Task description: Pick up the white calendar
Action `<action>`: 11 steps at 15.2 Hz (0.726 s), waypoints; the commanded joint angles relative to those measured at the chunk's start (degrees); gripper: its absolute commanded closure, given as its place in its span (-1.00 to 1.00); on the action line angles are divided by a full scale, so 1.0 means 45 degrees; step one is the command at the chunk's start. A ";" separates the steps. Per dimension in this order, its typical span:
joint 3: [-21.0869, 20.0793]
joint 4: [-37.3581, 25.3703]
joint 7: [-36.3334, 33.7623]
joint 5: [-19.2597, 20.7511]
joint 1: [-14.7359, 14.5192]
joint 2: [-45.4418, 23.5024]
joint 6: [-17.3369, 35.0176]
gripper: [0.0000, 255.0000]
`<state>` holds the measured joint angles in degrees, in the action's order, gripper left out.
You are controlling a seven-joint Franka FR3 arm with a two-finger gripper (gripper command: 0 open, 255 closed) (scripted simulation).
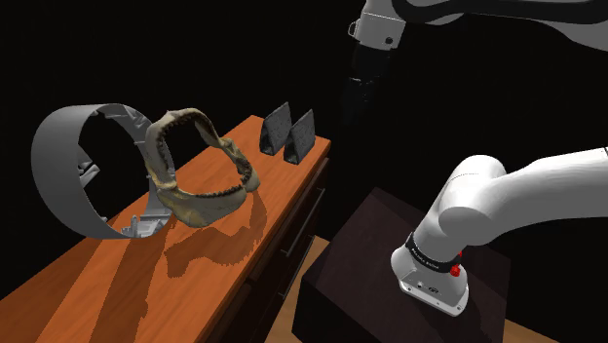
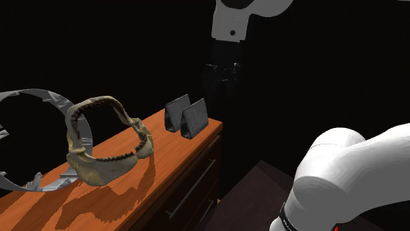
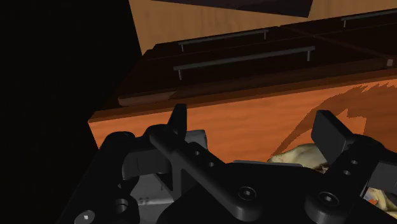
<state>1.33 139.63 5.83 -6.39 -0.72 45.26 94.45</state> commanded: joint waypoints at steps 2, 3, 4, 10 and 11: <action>-0.0209 -0.0170 -0.0642 -0.0180 0.0132 -0.0461 0.0326 -1.00; -0.0414 -0.0358 -0.1273 -0.0345 0.0276 -0.0929 0.0641 -1.00; -0.0607 -0.0565 -0.1900 -0.0492 0.0425 -0.1403 0.0947 -1.00; -0.1503 -0.2109 -0.5586 -0.0971 0.1338 -0.4285 0.2525 -1.00; -0.1605 -0.2406 -0.6193 -0.0989 0.1485 -0.4760 0.2742 -1.00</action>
<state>-5.62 129.76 -19.21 -10.75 5.15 25.47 105.94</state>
